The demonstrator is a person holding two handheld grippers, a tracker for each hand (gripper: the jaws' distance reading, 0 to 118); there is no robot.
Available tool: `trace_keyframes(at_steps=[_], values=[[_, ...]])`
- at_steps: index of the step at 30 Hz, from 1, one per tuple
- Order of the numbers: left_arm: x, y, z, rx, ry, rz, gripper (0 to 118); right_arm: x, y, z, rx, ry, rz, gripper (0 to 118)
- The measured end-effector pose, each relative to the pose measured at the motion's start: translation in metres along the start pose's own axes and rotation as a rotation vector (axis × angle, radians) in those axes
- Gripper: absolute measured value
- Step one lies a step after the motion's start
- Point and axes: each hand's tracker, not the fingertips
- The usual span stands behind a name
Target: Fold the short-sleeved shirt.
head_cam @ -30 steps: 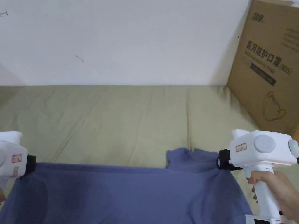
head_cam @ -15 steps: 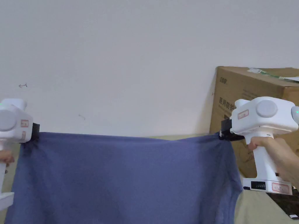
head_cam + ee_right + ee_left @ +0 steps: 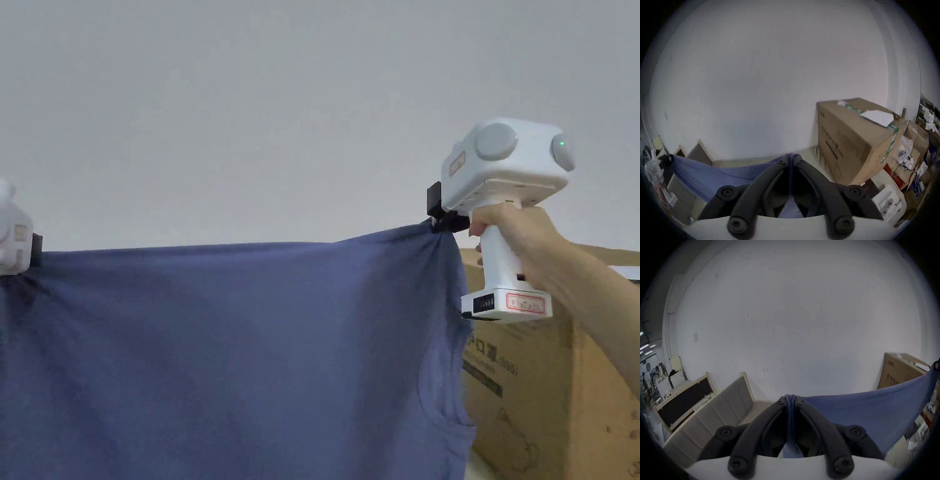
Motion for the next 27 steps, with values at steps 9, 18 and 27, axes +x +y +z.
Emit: trace_keyframes(at_steps=[9,18,27], values=[[0.001,0.0,0.01,0.099,0.029,0.028,6,-0.005,0.002,0.021,0.066,0.024,0.022,4],[0.023,-0.168,-0.074,-0.191,0.006,-0.021,6,0.01,-0.138,-0.085,-0.214,-0.017,0.063,4],[0.052,-0.387,-0.147,-0.594,-0.014,-0.074,6,0.043,-0.348,-0.227,-0.623,-0.072,0.067,4]])
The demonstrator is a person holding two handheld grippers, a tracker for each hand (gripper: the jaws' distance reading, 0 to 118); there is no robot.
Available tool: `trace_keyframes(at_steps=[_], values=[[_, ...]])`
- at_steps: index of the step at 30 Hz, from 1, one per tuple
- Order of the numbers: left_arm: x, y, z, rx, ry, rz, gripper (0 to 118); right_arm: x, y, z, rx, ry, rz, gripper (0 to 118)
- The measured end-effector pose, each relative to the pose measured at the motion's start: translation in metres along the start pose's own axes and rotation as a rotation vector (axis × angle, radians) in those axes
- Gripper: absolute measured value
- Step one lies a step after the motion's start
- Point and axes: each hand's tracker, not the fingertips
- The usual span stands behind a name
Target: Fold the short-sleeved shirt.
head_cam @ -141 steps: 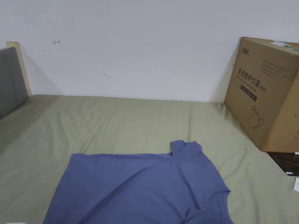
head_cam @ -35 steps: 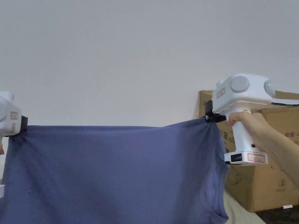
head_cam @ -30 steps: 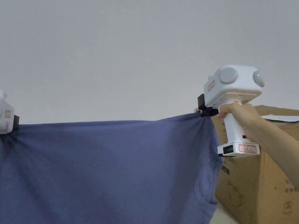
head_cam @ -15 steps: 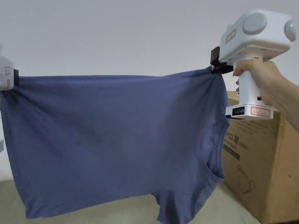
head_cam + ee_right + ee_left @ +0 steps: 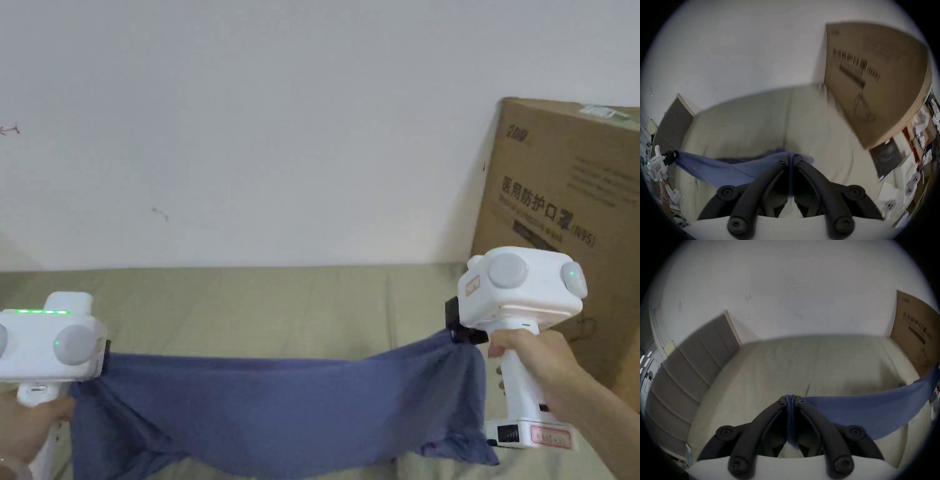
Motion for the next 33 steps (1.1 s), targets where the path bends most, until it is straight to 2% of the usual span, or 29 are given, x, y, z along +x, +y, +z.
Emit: trace_keyframes(at_steps=[5,10,13,17,22,24,31,33], values=[[0.004,-0.062,-0.029,-0.1,-0.001,-0.048,6,0.011,-0.065,-0.06,-0.124,-0.013,-0.008,4],[-0.012,-0.095,-0.011,-0.141,-0.032,0.011,6,0.026,-0.104,-0.048,-0.146,0.01,-0.035,4],[-0.022,-0.108,0.022,-0.117,-0.051,0.038,6,0.034,-0.126,-0.015,-0.129,0.039,-0.058,4],[-0.041,-0.132,0.077,-0.103,-0.074,0.044,6,0.04,-0.166,0.034,-0.113,0.056,-0.048,4],[-0.071,-0.198,0.153,-0.088,-0.115,0.044,6,0.05,-0.254,0.102,-0.069,0.068,-0.043,4],[-0.079,-0.233,0.179,-0.11,-0.087,0.013,6,0.054,-0.296,0.125,-0.075,0.067,-0.043,4],[-0.111,-0.333,0.25,-0.153,-0.1,-0.003,6,0.068,-0.426,0.182,-0.146,0.064,-0.045,4],[-0.12,-0.355,0.262,-0.169,-0.101,0.024,6,0.075,-0.451,0.19,-0.175,0.078,-0.072,4]])
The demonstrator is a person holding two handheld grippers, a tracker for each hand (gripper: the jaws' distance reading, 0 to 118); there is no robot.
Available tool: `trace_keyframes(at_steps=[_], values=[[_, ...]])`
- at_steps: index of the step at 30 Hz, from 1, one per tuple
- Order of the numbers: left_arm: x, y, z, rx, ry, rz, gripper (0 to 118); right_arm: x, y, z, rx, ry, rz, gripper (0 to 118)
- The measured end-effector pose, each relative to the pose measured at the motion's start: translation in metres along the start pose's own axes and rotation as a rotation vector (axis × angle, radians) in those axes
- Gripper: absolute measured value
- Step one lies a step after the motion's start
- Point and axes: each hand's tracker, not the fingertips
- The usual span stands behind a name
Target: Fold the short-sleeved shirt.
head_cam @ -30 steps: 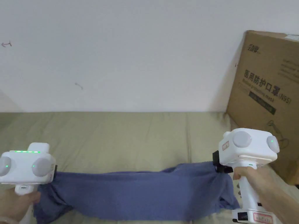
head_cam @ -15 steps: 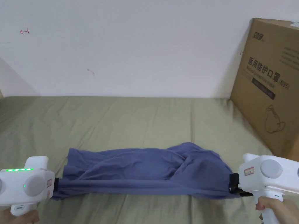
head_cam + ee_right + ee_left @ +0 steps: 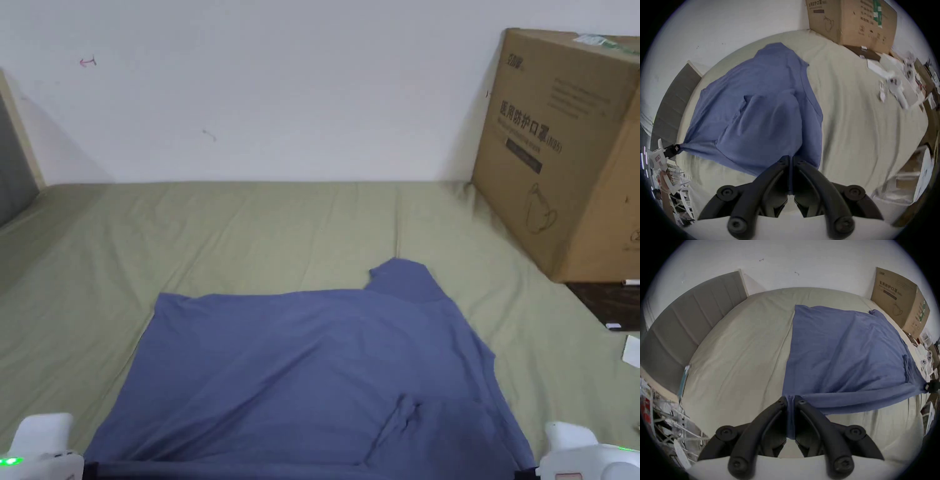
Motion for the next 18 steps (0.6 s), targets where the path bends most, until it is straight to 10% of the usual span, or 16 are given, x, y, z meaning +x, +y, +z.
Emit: trace_keyframes(at_steps=[7,9,11,13,15,18], values=[[-0.003,-0.042,0.009,-0.002,-0.002,0.03,10,0.01,-0.031,0.005,-0.009,0.004,-0.012,4],[0.002,-0.045,0.011,0.009,0.01,0.018,38,0.012,-0.03,0.008,0.017,0.02,-0.03,5],[0.003,-0.045,0.01,-0.027,0.03,0.017,83,0.013,-0.028,0.009,0.022,0.041,-0.041,33],[0.003,-0.049,0.015,-0.029,0.005,0.028,88,0.012,-0.028,0.01,-0.002,0.04,-0.033,42],[0.002,-0.052,0.025,-0.014,-0.014,0.037,99,0.008,-0.032,0.016,0.019,0.008,0.012,84],[0.002,-0.057,0.045,0.019,-0.057,0.065,101,0.004,-0.035,0.029,0.069,-0.011,0.045,85]])
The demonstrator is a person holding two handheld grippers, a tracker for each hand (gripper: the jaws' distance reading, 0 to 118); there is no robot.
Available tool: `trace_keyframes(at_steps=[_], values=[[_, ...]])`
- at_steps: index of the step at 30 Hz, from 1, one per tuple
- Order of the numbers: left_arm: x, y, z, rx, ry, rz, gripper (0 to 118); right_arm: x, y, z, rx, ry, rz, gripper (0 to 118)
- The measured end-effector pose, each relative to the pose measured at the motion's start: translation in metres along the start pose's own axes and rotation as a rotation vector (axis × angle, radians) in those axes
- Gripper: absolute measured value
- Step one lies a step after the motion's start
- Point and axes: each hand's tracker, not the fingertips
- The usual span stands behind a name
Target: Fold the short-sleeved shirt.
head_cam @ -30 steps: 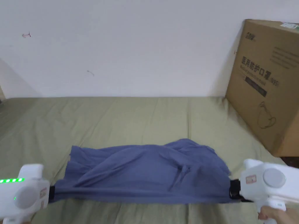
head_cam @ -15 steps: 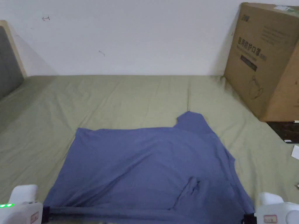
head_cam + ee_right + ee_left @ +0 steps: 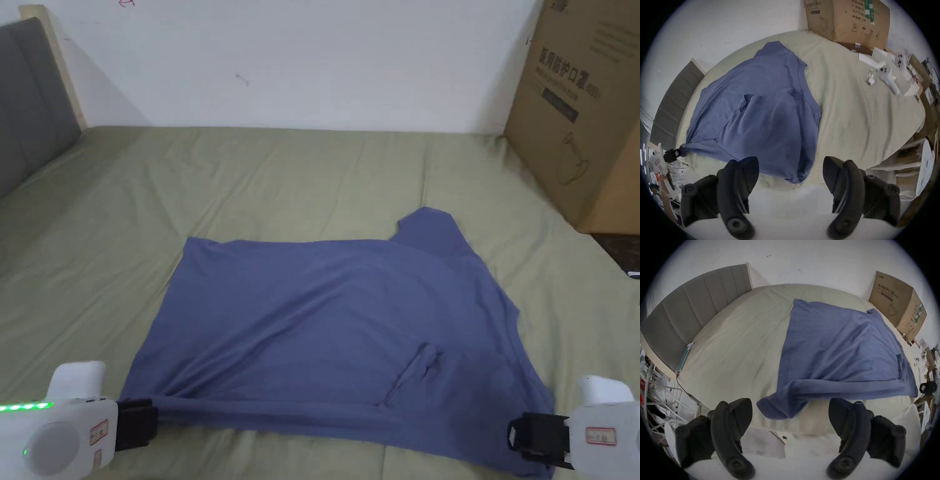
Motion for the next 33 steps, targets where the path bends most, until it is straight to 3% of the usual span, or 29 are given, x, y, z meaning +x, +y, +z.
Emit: trace_keyframes(at_steps=[2,3,5,6,7,12,13,14,16,17,22,25,26,28,33], values=[[0.0,-0.005,0.013,0.027,-0.032,0.014,96,-0.003,-0.001,0.008,0.037,0.029,-0.001,81],[0.001,-0.01,0.019,0.031,-0.044,0.015,84,-0.005,-0.003,0.011,0.044,0.034,0.0,74],[0.002,-0.017,0.023,0.024,-0.049,0.01,27,-0.009,-0.009,0.017,0.067,0.054,0.009,37],[0.002,-0.022,0.023,0.018,-0.041,0.008,5,-0.012,-0.012,0.016,0.069,0.058,0.011,6],[0.002,-0.027,0.023,0.014,-0.028,0.001,2,-0.014,-0.014,0.013,0.07,0.05,0.012,0],[-0.01,-0.037,0.021,0.017,-0.028,0.053,1,-0.017,-0.02,-0.003,0.03,0.057,0.018,0],[-0.013,-0.035,0.021,0.04,-0.013,0.052,8,-0.016,-0.02,-0.006,0.026,0.063,-0.002,0],[-0.017,-0.033,0.019,0.042,-0.01,0.047,29,-0.015,-0.02,-0.008,0.018,0.073,-0.015,0],[-0.024,-0.026,0.011,0.041,0.005,0.056,99,-0.014,-0.019,-0.011,0.015,0.081,-0.02,0],[-0.028,-0.023,0.005,0.034,0.008,0.065,109,-0.016,-0.018,-0.012,0.012,0.078,-0.018,0],[-0.041,-0.004,-0.016,0.041,-0.018,0.168,105,-0.02,-0.014,-0.016,-0.003,0.052,0.018,0],[-0.033,0.001,-0.034,0.02,-0.069,0.133,96,-0.019,-0.013,-0.021,-0.016,0.049,0.011,0],[-0.029,0.001,-0.041,-0.007,-0.081,0.107,74,-0.019,-0.013,-0.022,-0.019,0.05,0.003,0],[-0.022,-0.005,-0.052,-0.082,-0.106,0.086,4,-0.018,-0.014,-0.023,-0.025,0.059,-0.009,0],[-0.014,-0.006,-0.042,-0.035,-0.081,0.107,4,-0.016,-0.018,-0.013,-0.001,0.071,-0.001,0]])
